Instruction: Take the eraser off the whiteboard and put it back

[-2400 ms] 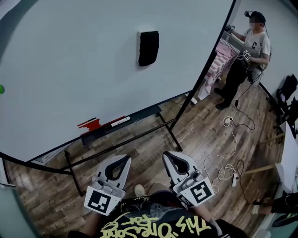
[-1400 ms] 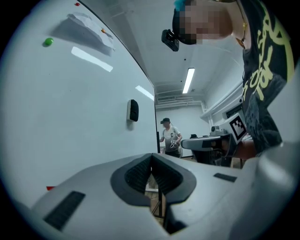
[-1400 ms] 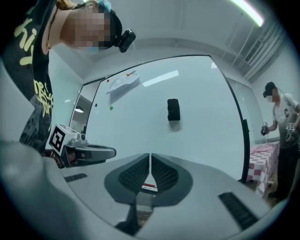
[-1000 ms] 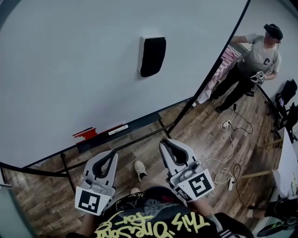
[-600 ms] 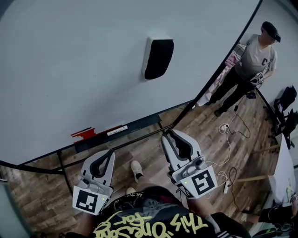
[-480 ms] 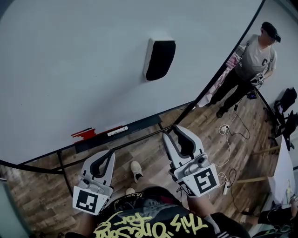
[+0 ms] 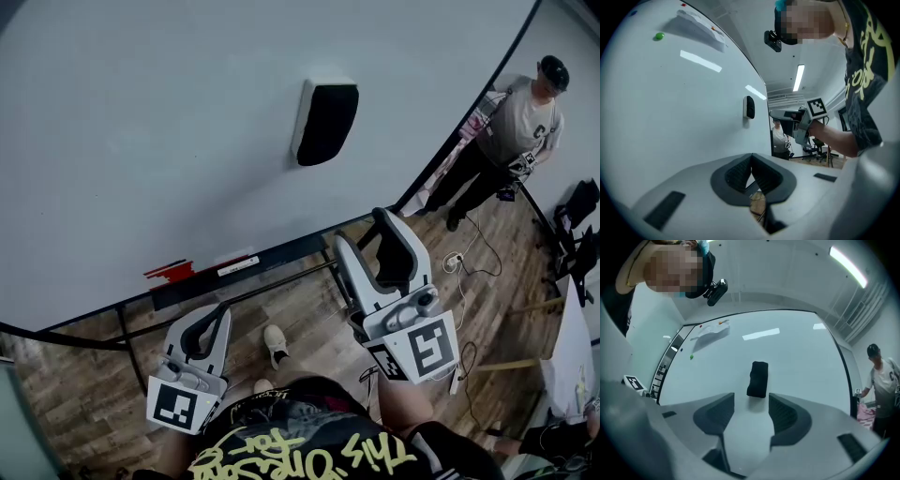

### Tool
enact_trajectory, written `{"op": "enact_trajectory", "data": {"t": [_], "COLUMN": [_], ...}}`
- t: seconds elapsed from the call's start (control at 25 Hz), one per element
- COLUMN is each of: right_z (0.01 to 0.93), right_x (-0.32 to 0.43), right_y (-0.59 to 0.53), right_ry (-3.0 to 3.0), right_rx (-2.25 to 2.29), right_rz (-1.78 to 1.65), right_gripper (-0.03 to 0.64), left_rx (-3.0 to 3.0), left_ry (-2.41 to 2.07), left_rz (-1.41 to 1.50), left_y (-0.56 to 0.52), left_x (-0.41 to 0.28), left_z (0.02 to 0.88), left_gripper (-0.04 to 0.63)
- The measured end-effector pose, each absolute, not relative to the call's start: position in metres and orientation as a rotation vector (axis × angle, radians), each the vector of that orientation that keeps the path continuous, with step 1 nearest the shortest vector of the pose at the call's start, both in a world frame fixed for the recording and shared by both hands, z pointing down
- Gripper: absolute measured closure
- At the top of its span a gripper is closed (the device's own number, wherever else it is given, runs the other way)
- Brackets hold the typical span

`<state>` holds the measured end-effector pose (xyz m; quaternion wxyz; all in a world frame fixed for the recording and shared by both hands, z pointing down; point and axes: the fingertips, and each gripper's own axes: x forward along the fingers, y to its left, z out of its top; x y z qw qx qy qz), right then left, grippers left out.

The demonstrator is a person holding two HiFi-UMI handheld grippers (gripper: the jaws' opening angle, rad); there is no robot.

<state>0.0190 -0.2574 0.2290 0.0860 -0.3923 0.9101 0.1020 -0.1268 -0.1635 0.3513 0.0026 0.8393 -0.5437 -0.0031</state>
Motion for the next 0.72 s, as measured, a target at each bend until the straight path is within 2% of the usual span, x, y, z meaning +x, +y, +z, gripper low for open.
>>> {"op": "enact_trajectory", "data": {"t": [0.72], "right_z": [0.184], "right_x": [0.004], "right_y": [-0.294], "right_ry": [2.603], "right_rx": [-1.141], "right_rz": [0.322], "right_gripper": [0.365], "left_rx": [2.570], "left_ry": [-1.797], "left_rz": [0.019], "left_y": [-0.168], "left_x": [-0.150], "left_z": [0.356], "left_gripper": [0.588]}}
